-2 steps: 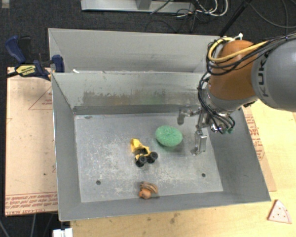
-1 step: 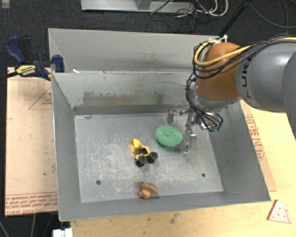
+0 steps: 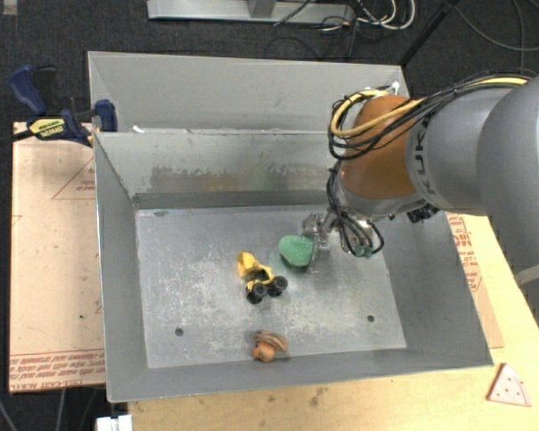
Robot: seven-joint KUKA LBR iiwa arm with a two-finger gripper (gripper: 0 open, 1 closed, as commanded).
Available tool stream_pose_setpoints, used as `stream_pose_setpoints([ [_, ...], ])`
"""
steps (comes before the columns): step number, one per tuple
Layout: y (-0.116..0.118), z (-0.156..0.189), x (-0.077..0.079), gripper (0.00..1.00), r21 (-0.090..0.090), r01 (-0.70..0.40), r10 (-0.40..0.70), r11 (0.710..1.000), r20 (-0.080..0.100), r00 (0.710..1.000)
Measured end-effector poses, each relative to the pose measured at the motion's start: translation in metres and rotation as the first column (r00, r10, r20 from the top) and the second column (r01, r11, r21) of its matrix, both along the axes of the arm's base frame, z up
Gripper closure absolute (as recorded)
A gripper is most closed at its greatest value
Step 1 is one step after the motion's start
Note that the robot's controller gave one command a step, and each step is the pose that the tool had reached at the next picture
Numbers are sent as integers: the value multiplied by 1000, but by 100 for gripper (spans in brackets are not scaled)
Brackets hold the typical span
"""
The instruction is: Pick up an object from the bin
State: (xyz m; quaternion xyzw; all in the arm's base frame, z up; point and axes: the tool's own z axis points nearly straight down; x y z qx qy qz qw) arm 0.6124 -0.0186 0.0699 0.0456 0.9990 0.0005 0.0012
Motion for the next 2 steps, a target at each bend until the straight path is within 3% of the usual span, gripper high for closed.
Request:
stream_pose_setpoints([
  [1, 0, 0, 0, 100, 0, 0, 0, 1000, 0, 1000],
  [2, 24, 127, -49, 100, 0, -15, 15, 1000, 1, 1000],
])
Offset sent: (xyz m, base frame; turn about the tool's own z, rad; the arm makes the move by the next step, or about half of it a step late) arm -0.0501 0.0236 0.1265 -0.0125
